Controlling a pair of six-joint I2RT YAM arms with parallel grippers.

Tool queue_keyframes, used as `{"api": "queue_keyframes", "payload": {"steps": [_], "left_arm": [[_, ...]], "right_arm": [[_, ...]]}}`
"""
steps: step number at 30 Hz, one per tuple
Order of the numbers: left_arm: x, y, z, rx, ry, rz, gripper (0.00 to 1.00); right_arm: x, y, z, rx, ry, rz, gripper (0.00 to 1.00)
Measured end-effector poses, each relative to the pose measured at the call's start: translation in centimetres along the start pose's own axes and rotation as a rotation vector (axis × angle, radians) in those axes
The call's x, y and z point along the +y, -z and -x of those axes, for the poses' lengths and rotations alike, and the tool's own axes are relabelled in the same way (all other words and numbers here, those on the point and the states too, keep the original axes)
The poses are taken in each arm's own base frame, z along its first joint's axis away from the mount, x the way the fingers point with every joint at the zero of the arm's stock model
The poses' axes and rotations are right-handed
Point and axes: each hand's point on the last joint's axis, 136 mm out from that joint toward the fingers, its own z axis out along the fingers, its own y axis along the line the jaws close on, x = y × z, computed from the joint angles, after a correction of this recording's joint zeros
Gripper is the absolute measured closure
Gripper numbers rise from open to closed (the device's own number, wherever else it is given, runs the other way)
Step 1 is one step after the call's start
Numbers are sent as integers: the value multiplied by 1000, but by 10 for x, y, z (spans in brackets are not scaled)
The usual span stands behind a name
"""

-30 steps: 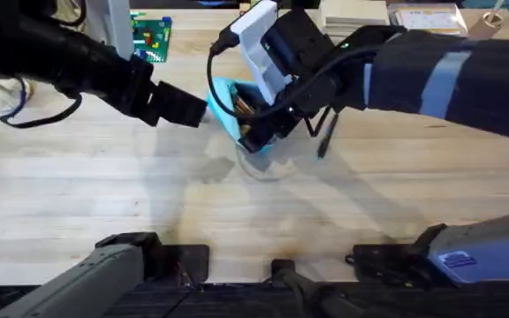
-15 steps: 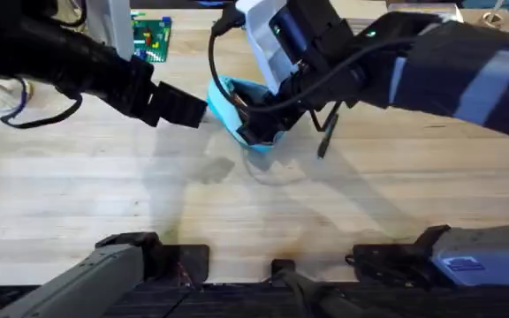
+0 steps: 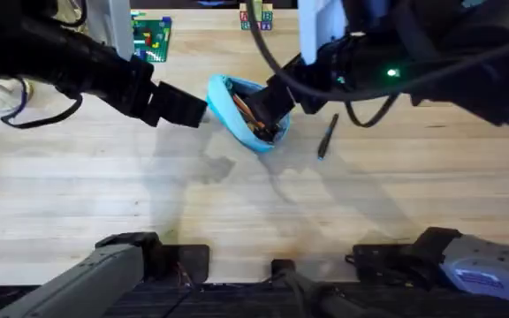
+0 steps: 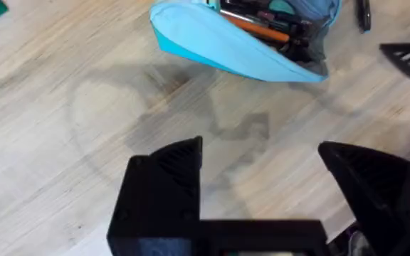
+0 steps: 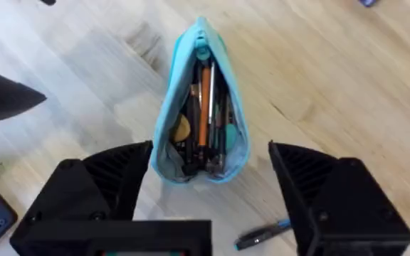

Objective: Unzip the bag, pick up the pens from the table one at a time and place them inside, then zip the bag closed.

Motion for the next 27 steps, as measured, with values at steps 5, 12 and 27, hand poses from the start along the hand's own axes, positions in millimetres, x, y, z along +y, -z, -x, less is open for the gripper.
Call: {"api": "queue_keyframes", "payload": {"steps": [5,12,27], "left_arm": [[0,0,0,-1,-1,1,4],[0,0,1,-2,-1,1,4],[0,0,1,-2,-1,1,3]], "right_arm": [[-12,23,-5,-1,-59,-76,3],[-30,43,-26,47,-185,-189,4],[-66,65,-80,181,-496,-473,3]]}}
